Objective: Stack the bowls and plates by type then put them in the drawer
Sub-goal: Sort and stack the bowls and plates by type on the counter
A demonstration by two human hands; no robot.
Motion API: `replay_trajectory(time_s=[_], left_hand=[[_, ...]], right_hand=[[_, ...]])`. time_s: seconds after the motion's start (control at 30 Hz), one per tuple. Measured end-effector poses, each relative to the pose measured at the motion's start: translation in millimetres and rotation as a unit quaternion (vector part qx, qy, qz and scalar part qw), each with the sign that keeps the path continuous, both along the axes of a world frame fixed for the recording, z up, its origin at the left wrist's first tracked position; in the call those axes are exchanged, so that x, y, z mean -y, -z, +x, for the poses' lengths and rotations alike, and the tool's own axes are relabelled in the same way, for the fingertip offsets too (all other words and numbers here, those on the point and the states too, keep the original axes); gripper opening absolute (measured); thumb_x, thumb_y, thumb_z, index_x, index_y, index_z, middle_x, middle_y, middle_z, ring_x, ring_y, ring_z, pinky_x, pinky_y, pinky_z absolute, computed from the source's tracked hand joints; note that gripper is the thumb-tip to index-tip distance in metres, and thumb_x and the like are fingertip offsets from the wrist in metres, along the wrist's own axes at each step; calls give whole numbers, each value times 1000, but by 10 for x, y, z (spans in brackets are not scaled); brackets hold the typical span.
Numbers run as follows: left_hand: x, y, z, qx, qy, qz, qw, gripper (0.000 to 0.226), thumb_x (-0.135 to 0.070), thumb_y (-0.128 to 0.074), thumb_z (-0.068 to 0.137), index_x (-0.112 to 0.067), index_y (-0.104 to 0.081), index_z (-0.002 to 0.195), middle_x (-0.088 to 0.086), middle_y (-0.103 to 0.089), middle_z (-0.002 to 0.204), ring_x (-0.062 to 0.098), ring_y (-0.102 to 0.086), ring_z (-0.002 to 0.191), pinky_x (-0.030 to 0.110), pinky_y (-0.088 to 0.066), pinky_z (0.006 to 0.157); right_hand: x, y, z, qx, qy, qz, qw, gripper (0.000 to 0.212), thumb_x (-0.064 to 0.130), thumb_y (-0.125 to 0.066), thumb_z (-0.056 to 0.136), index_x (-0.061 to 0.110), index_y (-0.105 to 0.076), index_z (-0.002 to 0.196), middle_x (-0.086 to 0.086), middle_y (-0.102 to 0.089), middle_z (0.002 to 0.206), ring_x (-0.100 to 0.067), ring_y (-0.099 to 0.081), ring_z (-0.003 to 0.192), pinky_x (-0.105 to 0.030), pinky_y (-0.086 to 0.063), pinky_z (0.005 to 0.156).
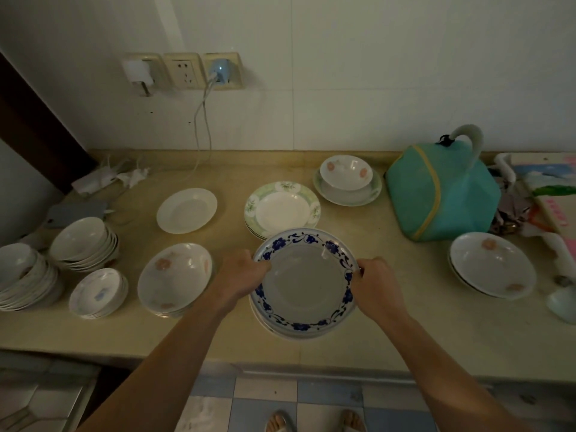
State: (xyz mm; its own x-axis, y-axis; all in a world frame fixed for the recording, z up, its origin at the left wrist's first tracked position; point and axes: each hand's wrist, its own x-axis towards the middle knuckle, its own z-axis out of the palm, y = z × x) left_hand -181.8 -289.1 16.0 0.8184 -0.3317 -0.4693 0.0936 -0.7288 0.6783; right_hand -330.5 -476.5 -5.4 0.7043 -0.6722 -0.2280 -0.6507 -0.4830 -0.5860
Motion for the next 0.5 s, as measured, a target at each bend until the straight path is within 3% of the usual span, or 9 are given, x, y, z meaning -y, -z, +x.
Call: replay_trajectory(time_s=[0.1,0.37,0.43,0.5], left_hand=[[3,1,15,-20,-3,-5,1000,32,-30,-63,87,-1,-67,99,15,-70,90,22,-61,73,33,-45,64],[1,-7,37,-43,8,-17,999,30,-34,-64,87,-9,-69,103,11,-73,95,24,-69,82,33,-51,68],[-14,2,27,-31,15,-25,999,25,-33,-64,88,-11,-71,97,8,-73,89,20,-67,74,30,-49,64],[-46,31,-3,-15,22,-29,999,18,-34,-63,89,-18,-71,94,3,-74,89,17,-68,77,30,-51,64]], right_hand=[[-5,0,-31,-3,1,11,1000,28,5,-46,96,9,-59,72,-19,-63,93,-26,-55,67,-27,-32,52],[-10,53,-77,37,8,49,998,35,5,-47,96,14,-55,63,-15,-62,86,-24,-50,65,-27,-31,51],[-1,68,-109,62,8,75,995,30,6,-49,96,10,-66,72,-17,-66,86,-27,-55,71,-30,-40,56],[5,78,-163,97,23,128,987,29,12,-50,99,15,-76,87,-12,-71,83,-32,-64,76,-37,-52,66]])
